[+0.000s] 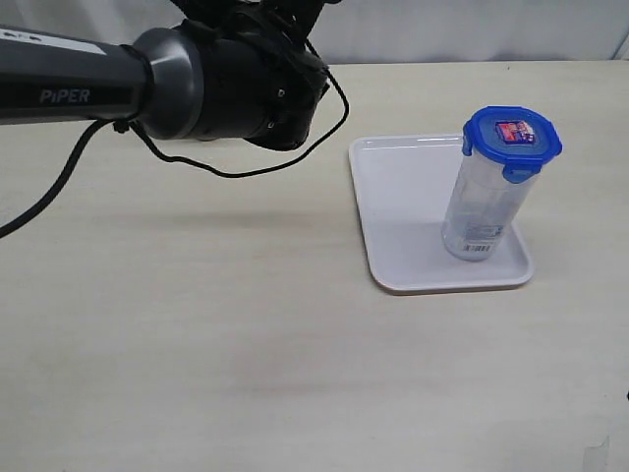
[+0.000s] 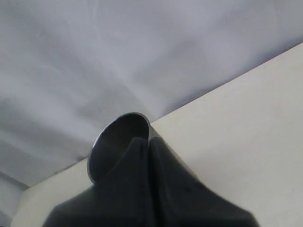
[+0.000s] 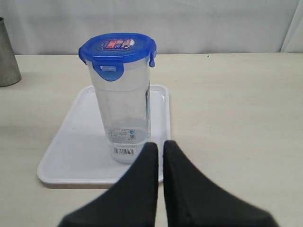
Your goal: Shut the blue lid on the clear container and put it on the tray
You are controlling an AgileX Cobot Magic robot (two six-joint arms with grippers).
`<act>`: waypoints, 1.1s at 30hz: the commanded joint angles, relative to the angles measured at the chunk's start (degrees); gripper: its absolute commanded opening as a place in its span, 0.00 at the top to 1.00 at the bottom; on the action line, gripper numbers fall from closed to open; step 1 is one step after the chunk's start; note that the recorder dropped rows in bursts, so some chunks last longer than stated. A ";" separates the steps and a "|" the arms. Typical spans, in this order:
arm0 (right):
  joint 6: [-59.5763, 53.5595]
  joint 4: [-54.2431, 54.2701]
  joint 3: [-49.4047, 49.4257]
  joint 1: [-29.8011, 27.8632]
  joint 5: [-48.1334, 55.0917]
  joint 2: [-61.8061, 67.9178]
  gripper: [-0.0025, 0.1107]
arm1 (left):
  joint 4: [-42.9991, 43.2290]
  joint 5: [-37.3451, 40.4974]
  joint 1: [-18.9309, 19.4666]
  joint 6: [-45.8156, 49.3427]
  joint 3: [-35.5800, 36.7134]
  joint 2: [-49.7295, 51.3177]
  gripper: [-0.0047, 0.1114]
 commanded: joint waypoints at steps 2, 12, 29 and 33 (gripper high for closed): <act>0.18 -0.19 0.11 -0.24 0.09 -0.28 0.94 | -1.15 0.59 0.00 0.09 0.33 -0.73 0.96; 0.18 -0.19 0.11 -0.24 0.09 -0.28 0.94 | -1.15 0.59 0.00 0.09 0.33 -0.73 0.96; -0.05 -4.33 0.11 -0.24 0.34 -0.28 0.94 | -1.15 0.59 0.00 0.09 0.33 -0.73 0.96; -0.05 -4.33 0.11 -0.24 0.34 -0.28 0.94 | -1.15 0.59 0.00 0.09 0.33 -0.73 0.96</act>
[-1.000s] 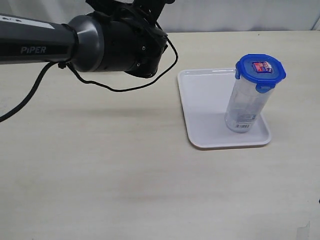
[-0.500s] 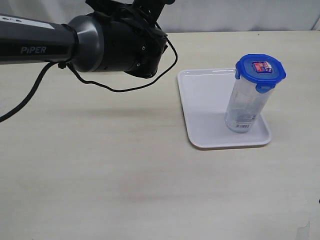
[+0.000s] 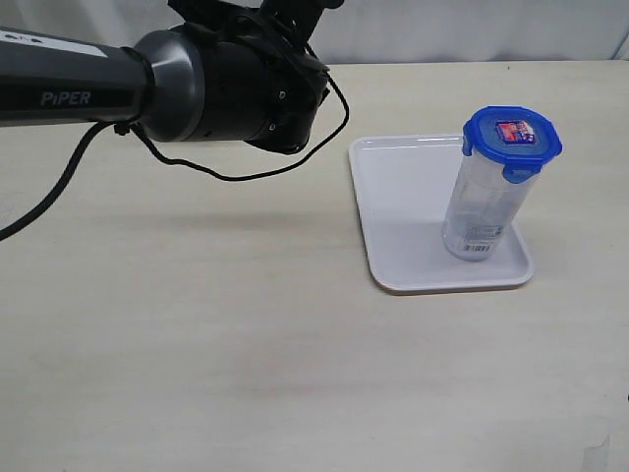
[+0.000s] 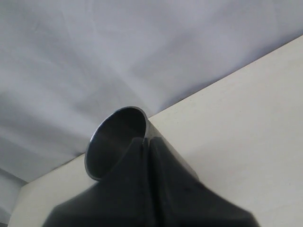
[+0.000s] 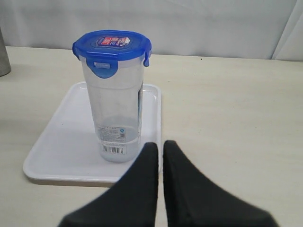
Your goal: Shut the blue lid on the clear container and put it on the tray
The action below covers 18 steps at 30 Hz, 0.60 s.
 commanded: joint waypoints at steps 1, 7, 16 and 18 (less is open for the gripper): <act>-0.05 -0.58 0.11 -0.24 0.34 -0.28 0.94 | -0.23 0.59 0.03 -0.16 0.13 -0.73 0.96; -0.05 -0.58 0.11 -0.24 0.34 -0.28 0.94 | -0.15 0.70 0.11 -0.16 0.21 -0.73 0.96; -0.05 -0.58 0.11 -0.24 0.34 -0.28 0.94 | -0.15 -0.21 -0.25 -0.16 4.44 -8.10 0.96; -0.05 -0.58 0.11 -0.24 0.34 -0.28 0.94 | -0.15 -0.34 -0.25 -0.16 7.53 -11.71 0.96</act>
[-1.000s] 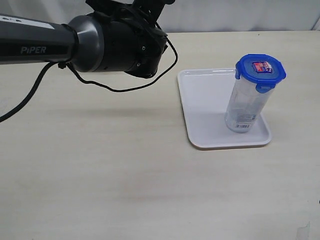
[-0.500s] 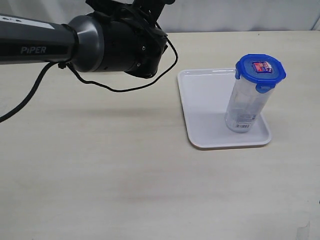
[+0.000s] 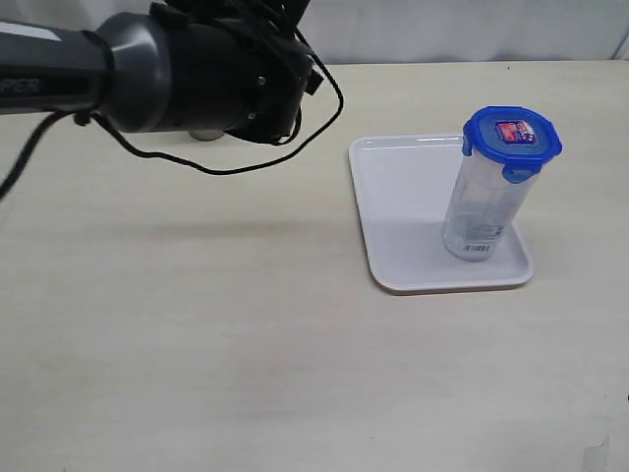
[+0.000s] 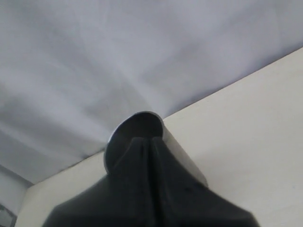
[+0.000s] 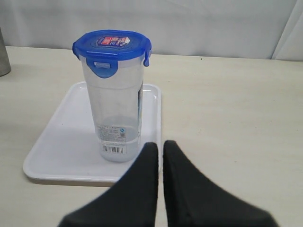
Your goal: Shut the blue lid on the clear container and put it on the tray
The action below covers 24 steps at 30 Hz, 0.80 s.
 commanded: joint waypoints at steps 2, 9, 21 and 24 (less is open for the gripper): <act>-0.05 -0.58 0.11 -0.24 0.30 -0.28 0.94 | -0.07 0.02 -0.15 -0.16 7.45 -10.22 0.96; -0.05 -0.58 0.11 -0.24 0.30 -0.28 0.94 | -0.07 0.13 -0.15 -0.16 17.62 -23.66 0.96; -0.05 -0.58 0.11 -0.24 0.30 -0.28 0.94 | -0.07 0.13 -0.15 -0.16 30.77 -44.64 0.96; -0.05 -0.58 0.11 -0.24 0.30 -0.28 0.94 | -0.07 0.25 -0.05 -0.16 34.21 -49.78 0.96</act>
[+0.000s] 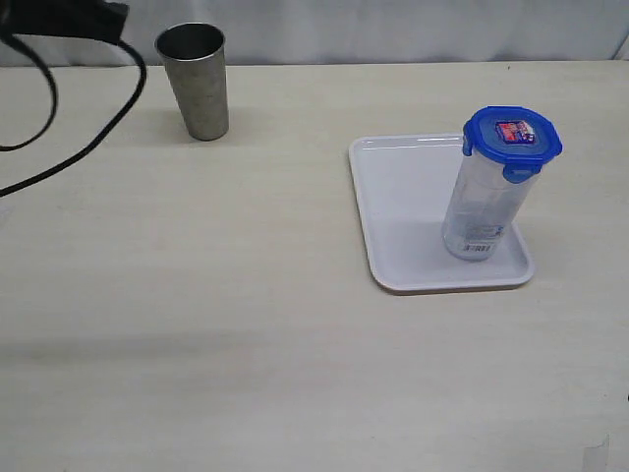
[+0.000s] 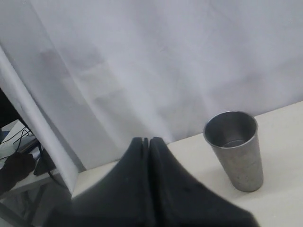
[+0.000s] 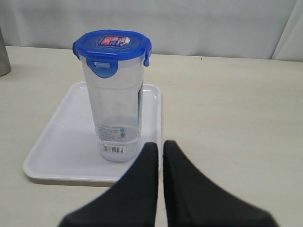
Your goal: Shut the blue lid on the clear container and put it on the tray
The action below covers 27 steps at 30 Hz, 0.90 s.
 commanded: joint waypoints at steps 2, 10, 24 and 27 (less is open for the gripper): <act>-0.05 -0.58 0.11 -0.24 0.30 -0.28 0.94 | -0.07 0.55 -0.05 -0.27 5.49 -8.70 0.96; -0.05 -0.58 0.11 -0.24 0.30 -0.28 0.94 | -0.07 0.04 0.74 -0.27 14.05 -21.76 0.96; -0.05 -0.58 0.11 -0.24 0.30 -0.28 0.94 | -0.07 -0.03 15.83 -0.27 24.87 -47.06 0.96; -0.05 -0.58 0.11 -0.24 0.30 -0.28 0.94 | -0.07 0.08 19.15 -0.27 24.87 -52.23 0.96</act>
